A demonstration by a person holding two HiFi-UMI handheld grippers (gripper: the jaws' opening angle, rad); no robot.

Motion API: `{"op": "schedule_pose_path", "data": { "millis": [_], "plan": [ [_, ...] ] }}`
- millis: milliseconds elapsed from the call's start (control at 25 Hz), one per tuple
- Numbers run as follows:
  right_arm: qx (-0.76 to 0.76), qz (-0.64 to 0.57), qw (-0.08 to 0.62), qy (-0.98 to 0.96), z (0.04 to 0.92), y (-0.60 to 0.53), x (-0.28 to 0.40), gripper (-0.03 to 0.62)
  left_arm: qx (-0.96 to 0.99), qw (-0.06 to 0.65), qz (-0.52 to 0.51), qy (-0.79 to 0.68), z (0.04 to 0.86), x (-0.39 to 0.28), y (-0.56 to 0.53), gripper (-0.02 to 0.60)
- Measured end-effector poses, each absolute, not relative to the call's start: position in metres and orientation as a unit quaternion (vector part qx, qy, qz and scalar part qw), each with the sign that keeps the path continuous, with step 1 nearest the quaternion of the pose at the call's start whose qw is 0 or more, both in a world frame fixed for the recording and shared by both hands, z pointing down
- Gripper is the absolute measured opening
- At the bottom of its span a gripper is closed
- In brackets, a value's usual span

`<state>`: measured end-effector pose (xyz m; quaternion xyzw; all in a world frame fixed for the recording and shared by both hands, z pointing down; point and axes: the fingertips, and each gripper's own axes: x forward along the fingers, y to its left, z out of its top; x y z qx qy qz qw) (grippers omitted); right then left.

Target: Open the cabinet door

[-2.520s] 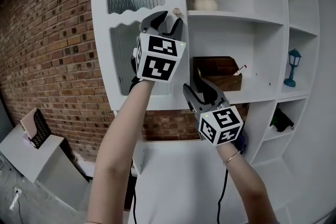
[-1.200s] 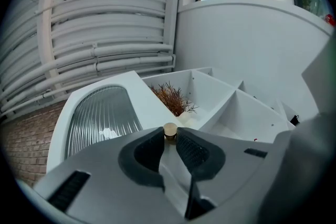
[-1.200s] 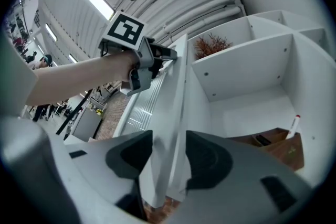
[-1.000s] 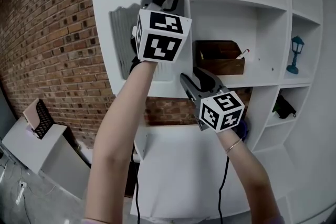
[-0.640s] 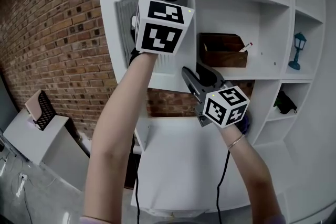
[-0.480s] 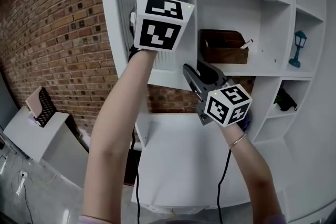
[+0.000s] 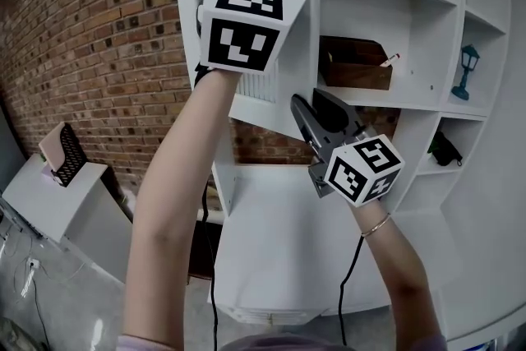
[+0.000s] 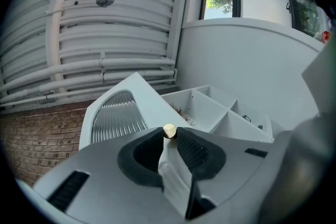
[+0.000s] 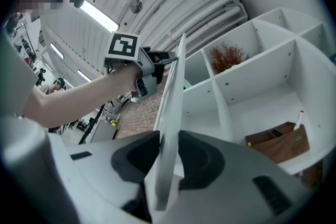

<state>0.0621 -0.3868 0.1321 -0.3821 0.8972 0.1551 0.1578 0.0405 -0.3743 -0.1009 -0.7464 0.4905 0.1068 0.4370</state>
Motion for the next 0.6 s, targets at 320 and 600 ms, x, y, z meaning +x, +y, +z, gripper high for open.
{"op": "schedule_pose_path", "data": {
  "millis": [320, 600],
  "plan": [
    [-0.381, 0.165, 0.159, 0.896, 0.131, -0.354, 0.042, 0.091, -0.750, 0.433, 0.119, 0.486, -0.102, 0.017, -0.345, 0.084],
    [-0.378, 0.173, 0.161, 0.895, 0.132, -0.327, 0.020, 0.084, -0.755, 0.425, 0.130, 0.482, -0.101, -0.006, -0.322, 0.089]
  ]
}}
